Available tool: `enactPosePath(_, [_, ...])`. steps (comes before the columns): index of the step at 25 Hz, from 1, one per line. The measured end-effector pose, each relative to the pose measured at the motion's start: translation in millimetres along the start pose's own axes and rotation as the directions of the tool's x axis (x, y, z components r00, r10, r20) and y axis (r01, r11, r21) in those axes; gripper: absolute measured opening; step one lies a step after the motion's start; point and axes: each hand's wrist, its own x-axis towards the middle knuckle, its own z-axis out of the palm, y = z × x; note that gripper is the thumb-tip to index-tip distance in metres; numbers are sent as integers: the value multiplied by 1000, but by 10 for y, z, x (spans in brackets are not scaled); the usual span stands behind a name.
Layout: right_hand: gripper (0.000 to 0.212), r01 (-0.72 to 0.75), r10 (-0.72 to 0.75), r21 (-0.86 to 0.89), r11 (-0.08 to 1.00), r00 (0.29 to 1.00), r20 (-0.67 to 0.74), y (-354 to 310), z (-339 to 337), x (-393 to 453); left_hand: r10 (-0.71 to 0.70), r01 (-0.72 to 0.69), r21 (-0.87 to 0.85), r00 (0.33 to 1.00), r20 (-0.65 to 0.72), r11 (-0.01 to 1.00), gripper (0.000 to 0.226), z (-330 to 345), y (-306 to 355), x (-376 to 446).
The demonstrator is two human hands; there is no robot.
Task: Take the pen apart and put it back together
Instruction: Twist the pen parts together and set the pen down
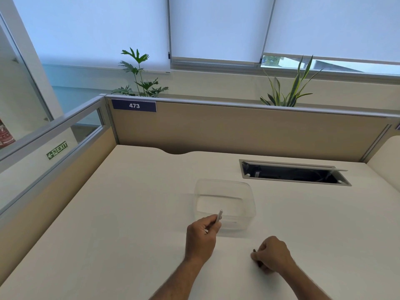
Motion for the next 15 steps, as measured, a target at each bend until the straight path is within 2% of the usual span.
enactPosePath(3, [19, 5, -6, 18, 1000, 1000, 20, 7, -1, -31, -6, 6, 4, 1000, 3, 1000, 39, -1, -15, -17])
enactPosePath(7, [20, 71, -71, 20, 997, 997, -22, -8, -4, -101, -13, 13, 19, 1000, 6, 1000, 37, -6, -30, -23])
enactPosePath(11, [6, 138, -136, 280, 950, 990, -27, -132, -63, -155, -16, 15, 49, 1000, 2, 999, 32, -13, -96, -22])
enactPosePath(15, [8, 261, -253, 366, 893, 965, -70, -295, -106, -244, 20, -26, 113, 998, 54, 993, 26, -46, -118, -47])
